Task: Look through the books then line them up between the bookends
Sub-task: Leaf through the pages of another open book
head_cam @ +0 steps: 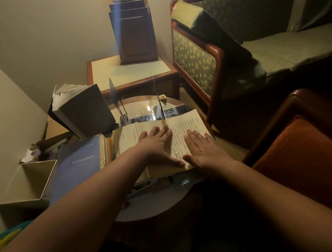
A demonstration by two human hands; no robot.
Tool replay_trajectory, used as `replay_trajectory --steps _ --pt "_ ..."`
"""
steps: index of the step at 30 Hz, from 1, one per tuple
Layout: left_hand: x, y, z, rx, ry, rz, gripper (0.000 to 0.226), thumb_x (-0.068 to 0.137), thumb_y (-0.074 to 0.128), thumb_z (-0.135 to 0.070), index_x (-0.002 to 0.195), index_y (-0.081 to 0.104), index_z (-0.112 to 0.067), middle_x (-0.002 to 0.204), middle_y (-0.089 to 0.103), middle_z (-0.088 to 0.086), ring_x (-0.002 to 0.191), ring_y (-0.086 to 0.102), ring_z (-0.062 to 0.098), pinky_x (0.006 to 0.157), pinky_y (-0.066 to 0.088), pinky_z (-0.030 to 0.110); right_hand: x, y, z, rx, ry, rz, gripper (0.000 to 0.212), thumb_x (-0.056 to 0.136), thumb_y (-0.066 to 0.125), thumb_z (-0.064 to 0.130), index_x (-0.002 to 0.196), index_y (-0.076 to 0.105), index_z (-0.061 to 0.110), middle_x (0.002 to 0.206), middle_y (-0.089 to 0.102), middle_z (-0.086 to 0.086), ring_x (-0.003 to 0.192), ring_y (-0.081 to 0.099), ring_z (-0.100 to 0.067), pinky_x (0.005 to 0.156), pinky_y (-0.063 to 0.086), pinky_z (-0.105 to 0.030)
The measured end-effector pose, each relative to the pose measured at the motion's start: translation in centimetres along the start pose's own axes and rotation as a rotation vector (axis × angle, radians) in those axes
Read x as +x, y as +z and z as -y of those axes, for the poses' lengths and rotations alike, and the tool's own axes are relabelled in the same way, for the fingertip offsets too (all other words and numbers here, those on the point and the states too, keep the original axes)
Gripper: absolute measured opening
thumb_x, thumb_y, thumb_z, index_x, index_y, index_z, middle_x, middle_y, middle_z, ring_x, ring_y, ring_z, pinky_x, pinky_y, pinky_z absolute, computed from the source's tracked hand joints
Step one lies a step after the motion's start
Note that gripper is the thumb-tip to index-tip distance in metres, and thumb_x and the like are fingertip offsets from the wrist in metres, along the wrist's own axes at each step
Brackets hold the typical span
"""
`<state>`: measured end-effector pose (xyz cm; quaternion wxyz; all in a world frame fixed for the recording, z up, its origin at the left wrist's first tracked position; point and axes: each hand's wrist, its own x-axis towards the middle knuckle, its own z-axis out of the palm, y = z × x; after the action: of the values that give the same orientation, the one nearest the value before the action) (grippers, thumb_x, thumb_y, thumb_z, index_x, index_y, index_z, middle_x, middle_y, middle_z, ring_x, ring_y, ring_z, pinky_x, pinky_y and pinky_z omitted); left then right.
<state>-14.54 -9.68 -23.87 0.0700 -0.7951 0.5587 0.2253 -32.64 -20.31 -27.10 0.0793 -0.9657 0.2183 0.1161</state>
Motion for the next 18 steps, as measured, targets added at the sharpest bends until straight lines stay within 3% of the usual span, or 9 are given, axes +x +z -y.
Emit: replay_trajectory --steps 5,9,18 --pt "-0.1 -0.2 -0.1 -0.004 -0.003 -0.001 0.131 0.057 0.052 -0.091 0.154 -0.011 -0.031 0.162 -0.019 -0.008 0.147 -0.023 0.023 0.116 -0.016 0.052 -1.8 0.1 0.1 -0.013 -0.017 0.042 0.098 0.079 -0.012 0.077 0.156 -0.019 0.017 0.164 -0.025 -0.005 0.147 -0.026 -0.016 0.119 -0.016 -0.038" --pt "-0.1 -0.2 -0.3 0.010 -0.008 -0.005 0.129 0.059 0.052 -0.091 0.154 -0.011 -0.031 0.162 -0.019 -0.008 0.147 -0.023 0.023 0.117 -0.015 0.052 -0.8 0.1 0.2 0.002 0.009 0.053 0.088 0.091 -0.002 0.073 0.158 -0.016 0.017 0.164 -0.024 -0.004 0.151 -0.022 -0.018 0.121 -0.015 -0.041" --pt "0.0 0.2 0.3 -0.014 0.009 -0.006 0.133 0.054 0.049 -0.094 0.154 -0.012 -0.032 0.161 -0.021 -0.009 0.147 -0.023 0.022 0.114 -0.018 0.051 6.2 -1.3 -0.7 0.068 0.087 -0.008 0.085 0.094 0.004 0.071 0.160 -0.009 0.018 0.167 -0.017 -0.005 0.153 -0.015 -0.021 0.123 -0.007 -0.048"
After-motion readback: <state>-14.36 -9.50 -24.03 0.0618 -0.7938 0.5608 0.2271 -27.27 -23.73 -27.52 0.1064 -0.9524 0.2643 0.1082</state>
